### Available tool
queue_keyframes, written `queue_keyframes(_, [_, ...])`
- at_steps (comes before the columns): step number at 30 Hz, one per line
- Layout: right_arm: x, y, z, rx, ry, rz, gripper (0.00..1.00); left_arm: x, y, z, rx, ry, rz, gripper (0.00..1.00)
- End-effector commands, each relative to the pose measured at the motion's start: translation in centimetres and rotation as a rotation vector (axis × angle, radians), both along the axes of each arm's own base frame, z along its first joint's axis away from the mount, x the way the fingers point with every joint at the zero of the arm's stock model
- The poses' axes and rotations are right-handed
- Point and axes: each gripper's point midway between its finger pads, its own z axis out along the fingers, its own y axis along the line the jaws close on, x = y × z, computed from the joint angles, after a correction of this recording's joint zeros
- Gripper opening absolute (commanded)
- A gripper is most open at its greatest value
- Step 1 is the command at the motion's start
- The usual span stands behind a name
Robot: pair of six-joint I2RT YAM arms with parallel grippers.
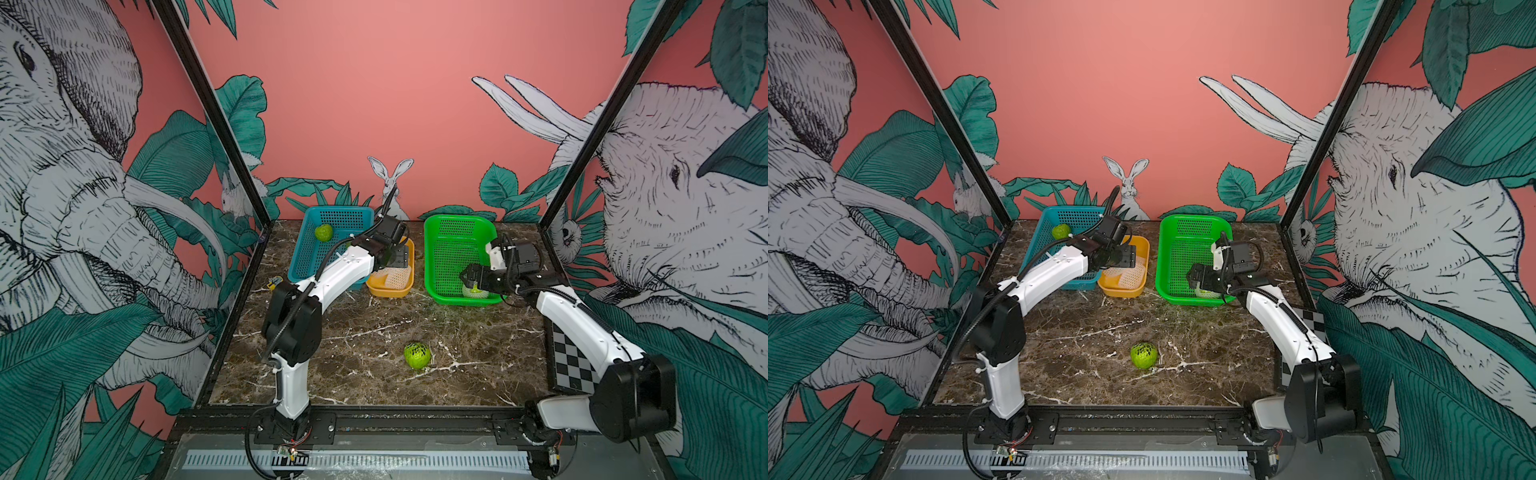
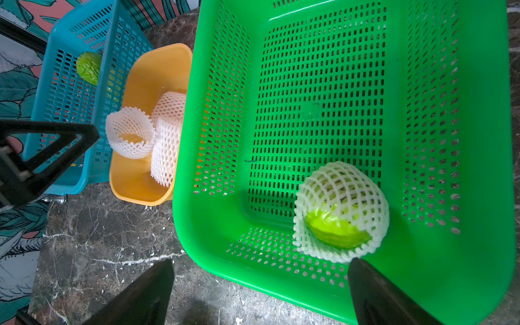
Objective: Sleeve custard apples in foam nets
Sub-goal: Pick up the foam net from the storage box.
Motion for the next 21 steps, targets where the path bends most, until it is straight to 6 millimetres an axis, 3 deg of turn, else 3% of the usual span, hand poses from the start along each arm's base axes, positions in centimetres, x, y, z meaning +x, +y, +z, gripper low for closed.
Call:
queue_keyframes(1, [0.3,0.4,0.5,0.004,-0.008,0.026,0.99,1.5,-0.3,1.1,0.05,-0.025,-0.012,0.76])
queue_keyframes(6, [0.1,0.4,0.3,0.01,-0.005,0.032,0.99,3.3,-0.2,-0.6,0.135,0.0,0.001,0.66])
queue_keyframes(11, [-0.1,0.5,0.2,0.017,-0.002,0.033,0.99,3.2,0.4,-1.3,0.177,0.018,-0.002,0.51])
queue_keyframes(21, [0.2,0.8,0.0,0.04,-0.003,0.027,0.99,1.1,3.1,-1.8,0.296,0.048,-0.017,0.51])
